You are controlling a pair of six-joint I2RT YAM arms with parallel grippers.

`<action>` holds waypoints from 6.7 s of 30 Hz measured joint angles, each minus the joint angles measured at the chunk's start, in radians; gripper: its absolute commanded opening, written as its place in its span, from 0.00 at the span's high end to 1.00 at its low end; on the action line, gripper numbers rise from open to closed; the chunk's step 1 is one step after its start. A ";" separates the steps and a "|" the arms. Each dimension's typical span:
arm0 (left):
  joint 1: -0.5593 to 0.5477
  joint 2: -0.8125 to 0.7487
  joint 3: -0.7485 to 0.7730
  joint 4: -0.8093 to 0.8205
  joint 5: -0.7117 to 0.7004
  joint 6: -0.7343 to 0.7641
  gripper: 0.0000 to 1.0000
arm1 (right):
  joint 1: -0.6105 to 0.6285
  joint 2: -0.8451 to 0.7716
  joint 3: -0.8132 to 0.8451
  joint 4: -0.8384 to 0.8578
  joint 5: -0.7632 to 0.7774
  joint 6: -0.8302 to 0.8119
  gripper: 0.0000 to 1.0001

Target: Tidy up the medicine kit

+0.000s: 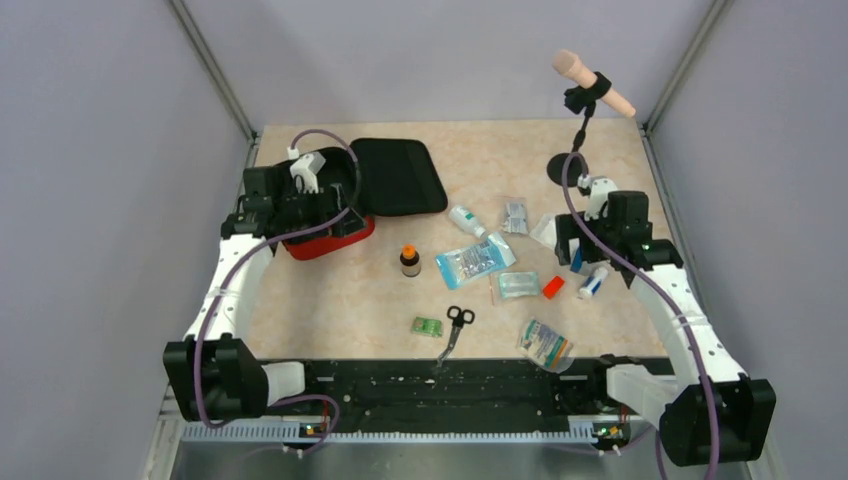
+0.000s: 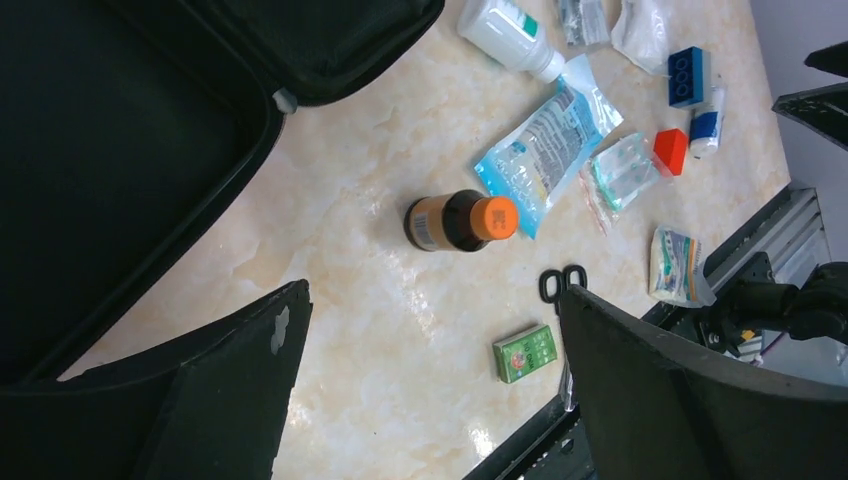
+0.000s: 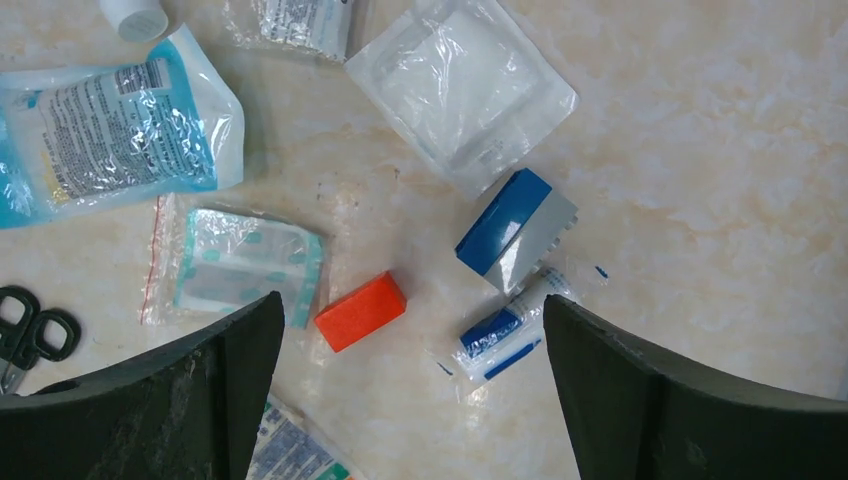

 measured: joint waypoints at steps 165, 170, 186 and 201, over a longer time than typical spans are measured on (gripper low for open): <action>-0.462 0.288 0.106 0.145 0.102 0.152 1.00 | 0.134 0.348 0.225 0.403 -0.930 -0.014 0.44; -0.301 0.153 0.164 0.067 -0.050 0.167 1.00 | 0.024 0.345 0.203 0.459 -0.927 0.145 0.44; -0.173 0.294 0.240 -0.032 -0.747 0.922 1.00 | 0.030 0.254 0.073 0.522 -0.957 0.227 0.42; 0.041 0.629 0.251 0.431 -0.660 1.287 1.00 | 0.030 0.256 0.057 0.532 -0.956 0.229 0.42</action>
